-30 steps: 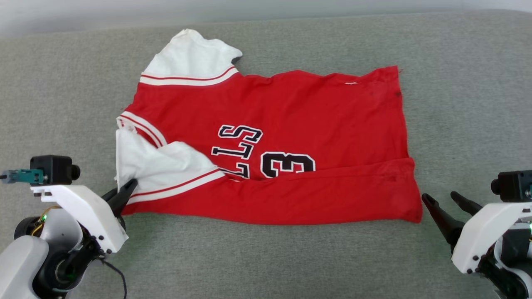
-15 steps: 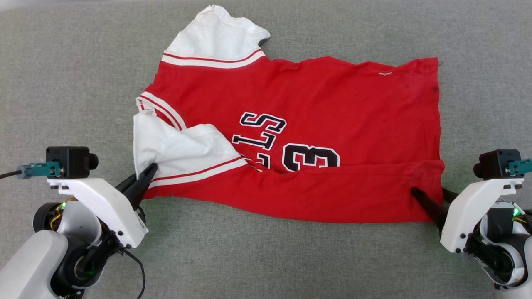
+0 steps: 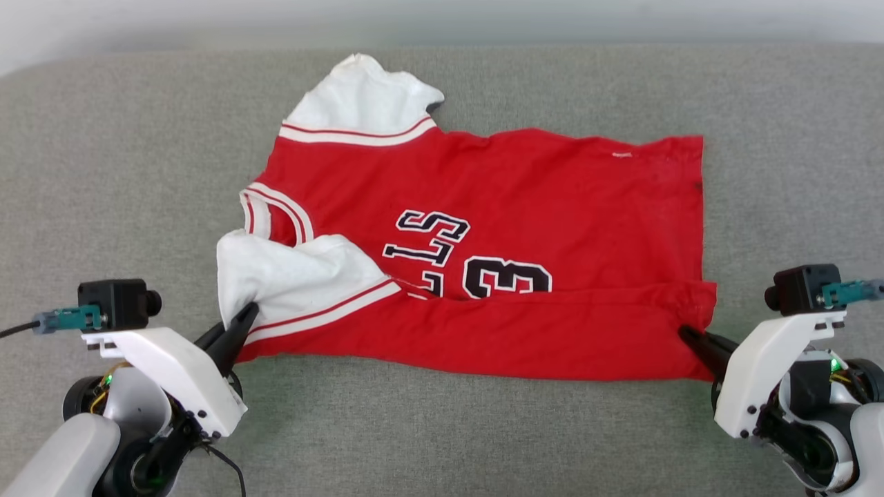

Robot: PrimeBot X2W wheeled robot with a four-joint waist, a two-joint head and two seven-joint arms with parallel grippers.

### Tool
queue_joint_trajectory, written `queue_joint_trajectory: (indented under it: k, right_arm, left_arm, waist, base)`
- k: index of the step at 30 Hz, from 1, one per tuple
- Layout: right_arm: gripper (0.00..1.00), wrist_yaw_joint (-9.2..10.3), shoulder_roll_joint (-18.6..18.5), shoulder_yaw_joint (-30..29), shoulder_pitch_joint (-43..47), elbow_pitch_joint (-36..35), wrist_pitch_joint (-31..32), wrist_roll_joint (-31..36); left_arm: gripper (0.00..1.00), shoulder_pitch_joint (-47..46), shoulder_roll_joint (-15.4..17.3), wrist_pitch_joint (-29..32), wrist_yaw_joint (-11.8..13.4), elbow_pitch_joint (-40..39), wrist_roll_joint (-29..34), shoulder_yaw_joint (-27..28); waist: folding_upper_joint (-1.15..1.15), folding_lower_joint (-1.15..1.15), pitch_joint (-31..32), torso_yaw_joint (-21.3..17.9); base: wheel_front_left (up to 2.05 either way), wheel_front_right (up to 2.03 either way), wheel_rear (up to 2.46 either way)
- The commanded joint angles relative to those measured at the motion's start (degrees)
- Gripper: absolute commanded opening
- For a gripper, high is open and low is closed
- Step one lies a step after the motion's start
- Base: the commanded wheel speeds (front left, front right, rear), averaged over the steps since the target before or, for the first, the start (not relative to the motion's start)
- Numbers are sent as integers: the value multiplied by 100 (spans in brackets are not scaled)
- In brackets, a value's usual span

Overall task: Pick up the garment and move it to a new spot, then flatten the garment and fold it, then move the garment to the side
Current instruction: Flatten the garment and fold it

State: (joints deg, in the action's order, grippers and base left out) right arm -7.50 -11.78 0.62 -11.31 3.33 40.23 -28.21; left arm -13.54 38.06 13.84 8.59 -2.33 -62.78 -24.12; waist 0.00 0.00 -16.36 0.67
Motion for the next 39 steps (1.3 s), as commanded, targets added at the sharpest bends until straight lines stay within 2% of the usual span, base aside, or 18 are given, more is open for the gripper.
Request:
queue_joint_trajectory:
  k: [1, 8, 15, 18, 20, 21, 22, 23, 24, 29, 32, 36, 39]
  right_arm:
    - [0, 2, -3, 29, 130, -72, -72, -29]
    - [0, 2, -20, 46, 547, -275, -109, -57]
    - [0, 2, -13, -39, 1128, -525, -38, -58]
    - [0, 2, 4, -93, 1285, -559, 6, -27]
    - [0, 2, 55, -163, 1420, -542, 7, -16]
    - [12, 2, 61, -189, 1469, -519, -21, 29]
    - [44, 2, 89, -201, 1512, -484, -45, 32]
    - [100, 2, 136, -214, 1523, -459, -95, 26]
    - [100, 2, 148, -219, 1518, -434, -153, 46]
    - [100, 2, 109, -41, 1395, -483, -769, 100]
    - [100, 2, 41, -32, 1284, -640, -1493, 229]
    - [100, 2, 77, -229, 1196, -814, -2438, 625]
    - [100, 2, 177, -379, 1151, -909, -2853, 924]
  left_arm:
    - [0, 116, -1, -48, 30, 6, -33, 16]
    - [0, 551, 53, -98, 186, -126, -65, -7]
    - [0, 1291, 137, -112, 498, -370, -206, 21]
    - [0, 1467, 116, -79, 549, -360, -266, -21]
    - [0, 1522, 31, -81, 495, -270, -329, -62]
    - [0, 1499, -3, -102, 453, -200, -329, -73]
    - [0, 1469, -60, -103, 408, -109, -359, -96]
    - [37, 1419, -123, -141, 362, -23, -392, -89]
    - [100, 1359, -160, -168, 313, 71, -390, -83]
    - [100, 1156, -246, -232, 146, 422, -372, -81]
    - [100, 1037, -206, -448, 127, 455, -261, 35]
    - [100, 778, -154, -900, 283, 432, 70, 222]
    - [100, 526, -174, -1082, 403, 399, 301, 255]
  waist:
    - [0, 0, 224, -20]
    - [0, 0, 696, -37]
    - [0, 0, 1023, -33]
    - [0, 0, 1045, -33]
    - [0, 0, 1037, -21]
    - [0, 0, 1023, -17]
    - [0, 0, 1005, -16]
    - [0, 0, 975, -24]
    - [0, 0, 947, -35]
    - [0, 0, 893, -147]
    - [0, 0, 936, -243]
    - [0, 0, 1003, -340]
    - [0, 0, 1028, -434]
  base:
    - [0, 0, 0]
    - [0, 0, 0]
    - [0, 0, 0]
    - [0, 0, 0]
    - [0, 0, 0]
    - [0, 0, 0]
    - [0, 0, 0]
    - [0, 0, 0]
    - [0, 0, 0]
    - [0, 0, 0]
    - [0, 0, 0]
    - [0, 0, 0]
    - [0, 0, 0]
